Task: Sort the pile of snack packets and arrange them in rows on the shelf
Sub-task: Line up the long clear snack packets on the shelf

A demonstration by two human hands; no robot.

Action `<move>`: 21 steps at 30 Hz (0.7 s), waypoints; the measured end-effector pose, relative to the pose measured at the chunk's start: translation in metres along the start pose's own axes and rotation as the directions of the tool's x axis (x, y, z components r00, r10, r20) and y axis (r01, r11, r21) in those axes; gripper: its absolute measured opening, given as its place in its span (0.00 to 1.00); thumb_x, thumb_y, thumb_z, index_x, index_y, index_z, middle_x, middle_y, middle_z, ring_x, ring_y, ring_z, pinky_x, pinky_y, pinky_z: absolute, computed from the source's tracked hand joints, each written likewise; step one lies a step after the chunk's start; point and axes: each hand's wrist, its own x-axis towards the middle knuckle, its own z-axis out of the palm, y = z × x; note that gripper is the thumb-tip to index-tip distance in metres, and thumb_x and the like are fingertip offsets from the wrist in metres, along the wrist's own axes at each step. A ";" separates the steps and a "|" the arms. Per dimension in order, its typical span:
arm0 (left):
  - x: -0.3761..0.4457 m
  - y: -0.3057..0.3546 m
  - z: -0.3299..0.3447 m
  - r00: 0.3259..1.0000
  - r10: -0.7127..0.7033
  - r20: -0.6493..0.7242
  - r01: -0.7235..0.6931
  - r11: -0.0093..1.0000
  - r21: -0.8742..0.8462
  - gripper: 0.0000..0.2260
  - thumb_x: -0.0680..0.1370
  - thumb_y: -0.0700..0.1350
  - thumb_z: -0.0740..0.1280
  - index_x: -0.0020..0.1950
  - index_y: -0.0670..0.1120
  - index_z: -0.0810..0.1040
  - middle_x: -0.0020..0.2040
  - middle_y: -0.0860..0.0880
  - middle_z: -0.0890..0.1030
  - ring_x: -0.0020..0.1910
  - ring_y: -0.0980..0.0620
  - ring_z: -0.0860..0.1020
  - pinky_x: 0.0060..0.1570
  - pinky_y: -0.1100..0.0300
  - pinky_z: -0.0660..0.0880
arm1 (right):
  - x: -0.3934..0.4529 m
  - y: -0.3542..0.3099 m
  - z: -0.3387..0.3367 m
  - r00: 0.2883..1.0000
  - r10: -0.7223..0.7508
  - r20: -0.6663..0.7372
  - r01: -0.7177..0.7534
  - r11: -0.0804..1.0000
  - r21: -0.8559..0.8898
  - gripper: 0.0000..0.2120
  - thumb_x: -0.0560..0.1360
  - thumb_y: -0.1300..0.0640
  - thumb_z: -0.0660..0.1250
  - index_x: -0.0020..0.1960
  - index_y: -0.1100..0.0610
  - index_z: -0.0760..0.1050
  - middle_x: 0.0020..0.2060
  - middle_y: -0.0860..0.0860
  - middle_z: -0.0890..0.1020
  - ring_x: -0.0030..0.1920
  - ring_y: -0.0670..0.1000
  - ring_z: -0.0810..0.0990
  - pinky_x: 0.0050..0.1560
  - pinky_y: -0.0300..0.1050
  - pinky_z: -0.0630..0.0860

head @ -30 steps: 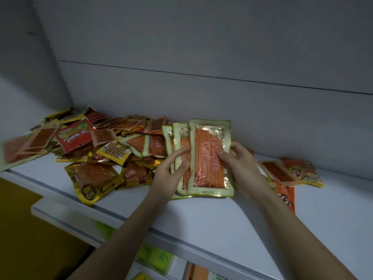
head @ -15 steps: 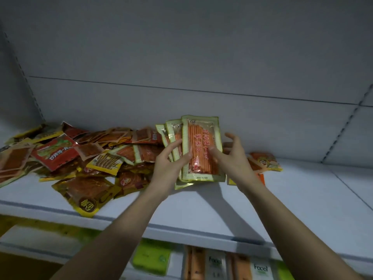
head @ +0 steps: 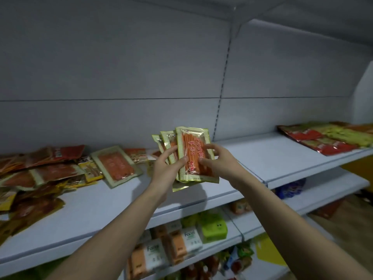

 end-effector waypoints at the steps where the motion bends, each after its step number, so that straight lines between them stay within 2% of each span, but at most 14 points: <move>1: -0.002 -0.001 0.016 1.000 -0.009 0.024 0.009 1.000 -0.004 0.19 0.76 0.40 0.74 0.65 0.53 0.78 0.55 0.56 0.81 0.51 0.58 0.82 0.50 0.59 0.81 | -0.004 0.004 -0.014 1.000 0.007 -0.015 -0.007 1.000 -0.007 0.20 0.79 0.56 0.68 0.69 0.50 0.69 0.47 0.42 0.75 0.48 0.48 0.82 0.45 0.42 0.80; 3: -0.006 -0.004 0.050 0.998 -0.024 0.061 0.024 1.000 -0.008 0.20 0.76 0.39 0.74 0.66 0.52 0.78 0.57 0.54 0.81 0.53 0.56 0.82 0.51 0.58 0.81 | -0.013 0.014 -0.044 0.999 0.020 -0.043 -0.021 0.999 -0.024 0.20 0.79 0.53 0.68 0.69 0.52 0.70 0.49 0.45 0.77 0.48 0.47 0.82 0.45 0.42 0.80; 6: -0.015 -0.010 0.103 0.995 -0.038 0.090 0.041 0.999 -0.030 0.20 0.77 0.39 0.73 0.67 0.51 0.77 0.53 0.56 0.81 0.52 0.54 0.83 0.46 0.62 0.82 | -0.022 0.033 -0.089 0.997 0.022 -0.080 -0.028 0.997 -0.066 0.21 0.78 0.52 0.70 0.68 0.53 0.70 0.53 0.49 0.78 0.47 0.46 0.81 0.42 0.39 0.79; 10: -0.025 -0.025 0.175 0.992 -0.065 0.106 0.070 0.997 -0.042 0.21 0.77 0.38 0.73 0.69 0.50 0.77 0.56 0.52 0.82 0.52 0.51 0.84 0.45 0.61 0.82 | -0.025 0.063 -0.154 0.989 0.043 -0.141 -0.066 0.985 -0.159 0.27 0.68 0.42 0.75 0.63 0.46 0.72 0.57 0.50 0.80 0.57 0.55 0.80 0.57 0.56 0.80; 11: -0.028 -0.028 0.193 0.992 -0.073 0.102 0.078 0.996 -0.049 0.21 0.77 0.38 0.73 0.68 0.50 0.77 0.56 0.51 0.82 0.51 0.51 0.84 0.45 0.60 0.82 | -0.023 0.072 -0.172 0.989 0.051 -0.140 -0.074 0.984 -0.165 0.28 0.66 0.41 0.75 0.62 0.45 0.72 0.57 0.51 0.80 0.58 0.56 0.79 0.57 0.58 0.79; 13: -0.033 -0.036 0.228 0.991 -0.095 0.090 0.102 0.992 -0.069 0.20 0.76 0.37 0.73 0.67 0.51 0.77 0.56 0.50 0.83 0.50 0.49 0.85 0.45 0.57 0.83 | -0.024 0.085 -0.205 0.989 0.074 -0.128 -0.092 0.985 -0.144 0.26 0.67 0.44 0.77 0.62 0.46 0.72 0.58 0.51 0.80 0.57 0.56 0.80 0.56 0.58 0.80; 15: -0.037 -0.041 0.261 0.990 -0.104 0.097 0.110 0.992 -0.064 0.20 0.76 0.37 0.74 0.65 0.51 0.78 0.57 0.48 0.83 0.50 0.48 0.85 0.47 0.55 0.83 | -0.028 0.095 -0.237 0.988 0.097 -0.121 -0.107 0.991 -0.083 0.26 0.71 0.50 0.77 0.65 0.51 0.71 0.58 0.53 0.80 0.53 0.53 0.82 0.51 0.52 0.82; 18: -0.038 -0.048 0.304 0.989 -0.108 0.098 0.113 0.992 -0.049 0.21 0.76 0.37 0.74 0.68 0.48 0.77 0.59 0.46 0.83 0.51 0.48 0.85 0.48 0.56 0.83 | -0.030 0.110 -0.280 0.990 0.104 -0.091 -0.104 0.995 0.011 0.24 0.74 0.57 0.75 0.66 0.56 0.69 0.56 0.53 0.81 0.44 0.47 0.83 0.34 0.37 0.78; 21: -0.036 -0.056 0.337 0.987 -0.134 0.086 0.139 0.989 -0.045 0.22 0.75 0.37 0.74 0.68 0.49 0.77 0.59 0.45 0.83 0.53 0.46 0.85 0.54 0.49 0.82 | -0.024 0.126 -0.312 0.991 0.111 -0.071 -0.106 0.992 0.062 0.24 0.74 0.59 0.74 0.66 0.55 0.68 0.50 0.49 0.79 0.42 0.45 0.82 0.30 0.33 0.75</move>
